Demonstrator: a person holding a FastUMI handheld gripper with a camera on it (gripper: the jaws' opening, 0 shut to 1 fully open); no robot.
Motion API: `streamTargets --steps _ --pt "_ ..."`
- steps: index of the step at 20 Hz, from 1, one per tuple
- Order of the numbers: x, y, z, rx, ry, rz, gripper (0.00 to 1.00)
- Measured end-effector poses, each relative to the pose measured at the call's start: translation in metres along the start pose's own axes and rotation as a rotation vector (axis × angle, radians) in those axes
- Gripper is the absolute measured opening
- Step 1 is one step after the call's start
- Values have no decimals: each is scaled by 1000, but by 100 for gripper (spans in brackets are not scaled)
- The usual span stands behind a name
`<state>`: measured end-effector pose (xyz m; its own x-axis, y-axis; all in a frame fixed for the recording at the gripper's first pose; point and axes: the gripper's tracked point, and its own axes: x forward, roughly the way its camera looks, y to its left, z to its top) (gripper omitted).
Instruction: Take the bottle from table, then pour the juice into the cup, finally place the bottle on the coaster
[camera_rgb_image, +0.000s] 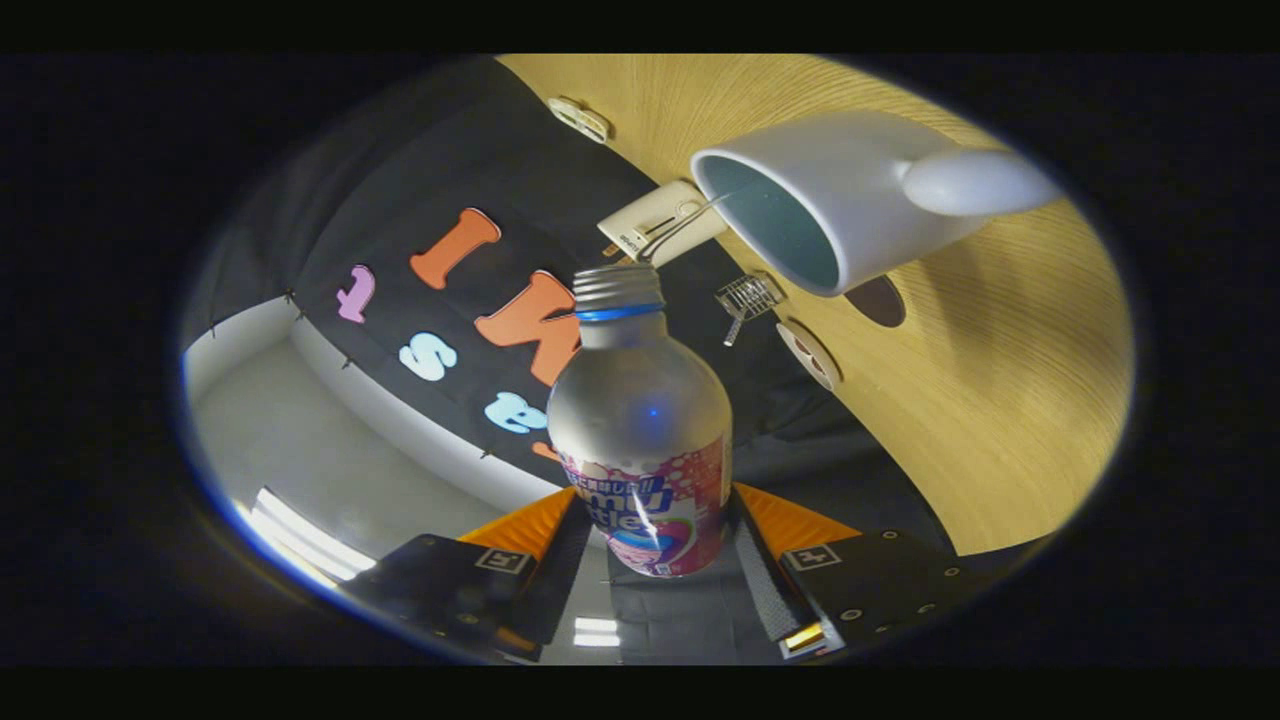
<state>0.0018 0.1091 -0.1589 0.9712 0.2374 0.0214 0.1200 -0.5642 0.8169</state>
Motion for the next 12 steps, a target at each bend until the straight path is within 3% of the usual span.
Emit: streamTargets --steps 12 --pt "-3 2 -5 -1 -4 19 76"
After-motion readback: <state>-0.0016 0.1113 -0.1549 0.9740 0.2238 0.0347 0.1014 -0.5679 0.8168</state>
